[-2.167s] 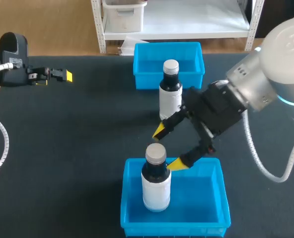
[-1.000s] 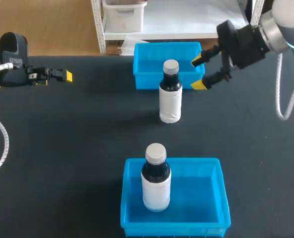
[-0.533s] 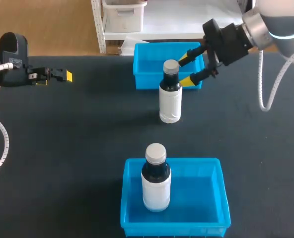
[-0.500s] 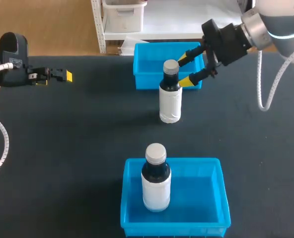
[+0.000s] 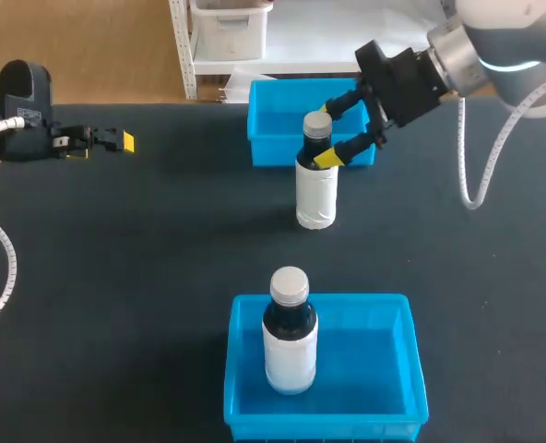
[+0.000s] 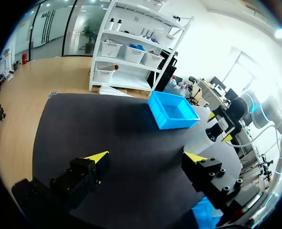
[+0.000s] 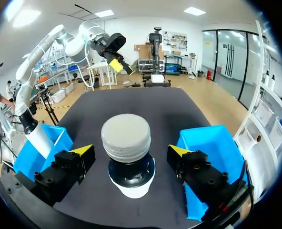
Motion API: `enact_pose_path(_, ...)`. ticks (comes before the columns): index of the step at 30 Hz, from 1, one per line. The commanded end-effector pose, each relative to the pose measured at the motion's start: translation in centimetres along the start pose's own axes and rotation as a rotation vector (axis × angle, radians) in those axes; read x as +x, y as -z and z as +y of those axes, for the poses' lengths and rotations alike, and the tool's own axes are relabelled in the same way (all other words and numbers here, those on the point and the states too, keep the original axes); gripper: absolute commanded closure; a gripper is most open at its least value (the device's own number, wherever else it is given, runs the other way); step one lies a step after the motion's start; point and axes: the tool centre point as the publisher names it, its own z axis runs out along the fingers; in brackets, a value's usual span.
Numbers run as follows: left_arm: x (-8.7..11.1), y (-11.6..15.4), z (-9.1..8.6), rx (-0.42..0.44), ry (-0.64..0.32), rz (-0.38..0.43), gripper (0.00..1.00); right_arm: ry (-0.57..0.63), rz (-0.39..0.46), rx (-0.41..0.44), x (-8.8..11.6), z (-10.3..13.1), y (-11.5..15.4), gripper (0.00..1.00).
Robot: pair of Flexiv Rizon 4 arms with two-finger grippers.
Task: Pick up the bottle, and place it in the far bin if it is heavy, or in the near bin if it is light.
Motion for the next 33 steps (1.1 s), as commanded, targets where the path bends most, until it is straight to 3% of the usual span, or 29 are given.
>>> enact_pose_path(1, 0.0, 0.0, 0.0, 0.0, 0.0, 0.0, 0.0, 0.003, -0.003, -0.002, -0.14, 0.24, -0.4, 0.0)
enact_pose_path(13, 0.0, 0.0, 0.0, 0.0, 0.0, 0.0, 0.0, 0.009, -0.008, -0.005, -0.45, 0.52, -0.72, 0.01)
enact_pose_path(15, 0.0, 0.0, 0.0, 0.0, 0.0, 0.0, 0.0, 0.009, -0.009, -0.005, -0.45, 0.57, -0.75, 0.22)
enact_pose_path(20, 0.0, 0.0, 0.0, 0.0, 0.0, 0.0, 0.0, 0.008, -0.009, -0.007, -0.39, 0.74, -0.93, 0.5)
enact_pose_path(28, 0.0, 0.0, 0.0, 0.0, 0.0, 0.0, 0.0, 0.006, -0.009, -0.011, -0.27, 0.86, -1.12, 0.55)
enact_pose_path(31, 0.0, 0.0, 0.0, 0.0, 0.0, 0.0, 0.0, 0.009, -0.011, -0.01, -0.29, 0.95, -1.09, 0.65)
enact_pose_path(33, 0.0, 0.0, 0.0, 0.0, 0.0, 0.0, 0.0, 0.011, -0.011, -0.007, -0.35, 1.0, -0.96, 0.78)
